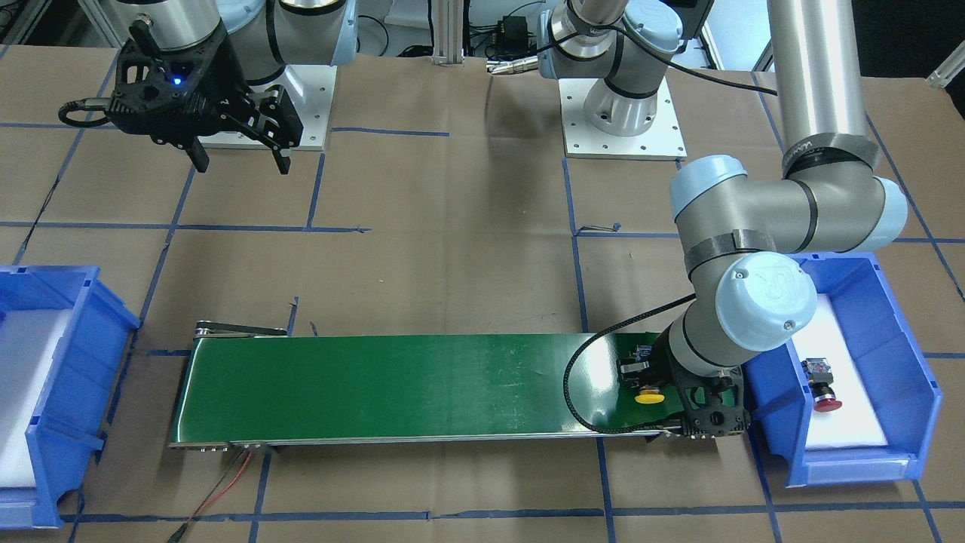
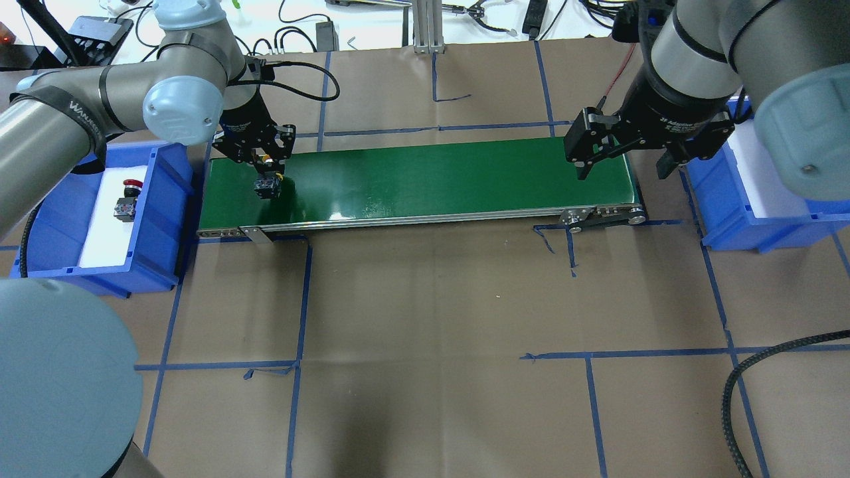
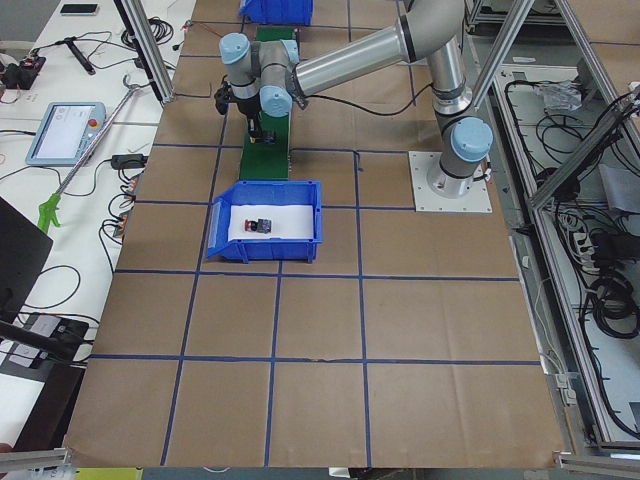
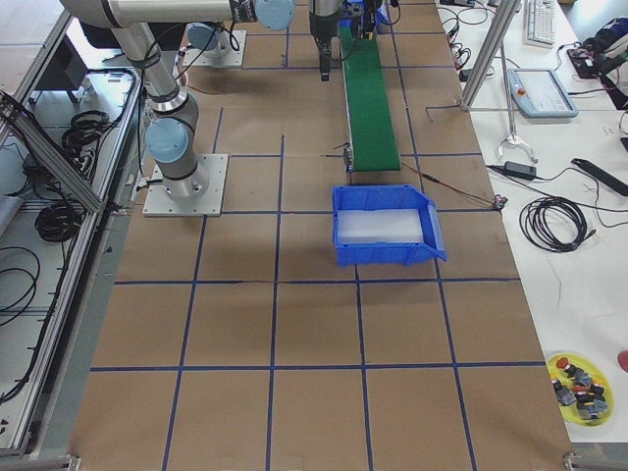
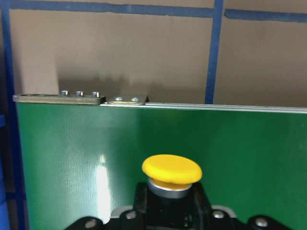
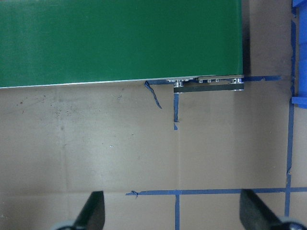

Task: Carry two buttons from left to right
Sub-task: 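Carry the yellow button onto the conveyor belt and release it, then raise the left gripper and move it back over the bin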

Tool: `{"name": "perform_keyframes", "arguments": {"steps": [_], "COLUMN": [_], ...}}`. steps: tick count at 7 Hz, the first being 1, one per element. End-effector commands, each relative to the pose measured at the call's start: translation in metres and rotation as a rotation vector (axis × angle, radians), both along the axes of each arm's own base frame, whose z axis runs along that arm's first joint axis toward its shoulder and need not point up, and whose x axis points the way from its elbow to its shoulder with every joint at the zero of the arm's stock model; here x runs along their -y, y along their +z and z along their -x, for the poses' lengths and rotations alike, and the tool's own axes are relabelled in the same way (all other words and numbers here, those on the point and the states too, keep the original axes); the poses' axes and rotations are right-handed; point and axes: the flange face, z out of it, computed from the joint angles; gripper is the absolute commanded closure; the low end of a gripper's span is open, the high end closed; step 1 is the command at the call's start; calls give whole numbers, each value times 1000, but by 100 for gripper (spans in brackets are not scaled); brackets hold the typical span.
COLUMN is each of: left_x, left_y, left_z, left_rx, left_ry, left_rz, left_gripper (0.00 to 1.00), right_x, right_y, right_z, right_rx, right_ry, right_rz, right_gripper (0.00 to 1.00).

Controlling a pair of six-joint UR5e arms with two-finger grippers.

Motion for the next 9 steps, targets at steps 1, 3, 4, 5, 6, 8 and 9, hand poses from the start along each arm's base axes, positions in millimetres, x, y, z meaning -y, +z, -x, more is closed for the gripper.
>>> {"name": "perform_keyframes", "arguments": {"steps": [1,3,4,5,6,8,9], "left_x": [-3,6,5,1,-10,-33,-39], "left_y": [-11,5,22,43,71,150,177], "left_z": [0,-1,-6,-7,-7,-5,-4], "left_rx": [2,3,0,-2,-1,-4,-6], "left_ry": [13,16,22,21,18,13,12], "left_rz": [27,64,85,111,119,94,68], "left_gripper": [73,0,0,0,0,0,0], "right_x": [0,1,1,1,0,0,1], "right_y": [0,-1,-1,-3,-5,-5,-4], "right_z": [0,0,0,0,0,0,0], "right_rx": [-2,-1,-2,-2,-1,-1,-2], "right_ry": [0,0,0,0,0,0,0], "right_rz": [0,-2,-1,-6,-9,-5,0], "right_gripper": [0,0,0,0,0,0,0]}}
